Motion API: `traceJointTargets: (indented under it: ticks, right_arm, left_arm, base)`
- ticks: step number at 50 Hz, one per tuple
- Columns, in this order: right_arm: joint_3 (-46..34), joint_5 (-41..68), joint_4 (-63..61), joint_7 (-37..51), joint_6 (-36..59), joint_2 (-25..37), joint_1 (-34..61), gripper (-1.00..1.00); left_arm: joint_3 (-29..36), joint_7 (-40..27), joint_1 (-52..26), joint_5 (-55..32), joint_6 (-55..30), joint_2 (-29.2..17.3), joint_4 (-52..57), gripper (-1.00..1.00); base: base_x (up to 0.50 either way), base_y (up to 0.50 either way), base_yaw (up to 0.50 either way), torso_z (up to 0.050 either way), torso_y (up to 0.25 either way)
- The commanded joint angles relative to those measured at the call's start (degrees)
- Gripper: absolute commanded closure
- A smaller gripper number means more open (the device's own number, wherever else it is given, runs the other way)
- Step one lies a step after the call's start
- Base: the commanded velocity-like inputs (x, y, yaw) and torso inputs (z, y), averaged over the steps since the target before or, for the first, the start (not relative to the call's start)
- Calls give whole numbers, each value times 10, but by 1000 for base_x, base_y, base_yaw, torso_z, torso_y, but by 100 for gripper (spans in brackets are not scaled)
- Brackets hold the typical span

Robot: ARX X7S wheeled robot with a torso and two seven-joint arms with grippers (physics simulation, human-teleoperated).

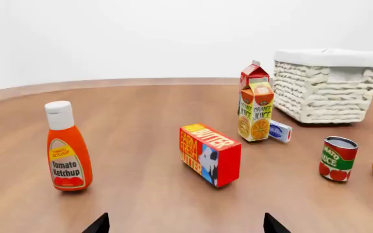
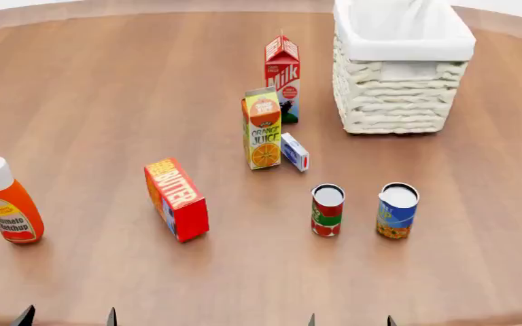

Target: Pick up the orange juice, and put it in the basket.

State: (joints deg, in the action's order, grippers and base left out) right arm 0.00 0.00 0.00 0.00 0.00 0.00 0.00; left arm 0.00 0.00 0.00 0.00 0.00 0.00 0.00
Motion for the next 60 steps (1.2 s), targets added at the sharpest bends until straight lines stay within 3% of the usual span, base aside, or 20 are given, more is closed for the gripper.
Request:
traceJointTargets:
  ticks: [1,12,60]
  right_arm:
    - [-56,47,7,55,-7,46,5,-100]
    - [-81,38,-42,54,53,68,20,-100]
    - [-112,51,-54,65,61,90,33,-100]
  left_arm:
    - [10,-10,0,-9,0,-9,0,-100]
    - [31,-31,-1,-27,1,-27,0,-100]
    - [72,-71,-4,-61,6,-61,-2,-100]
  base:
    - [0,0,0,0,0]
    - [0,0,0,0,0]
    - [205,0,0,0,0]
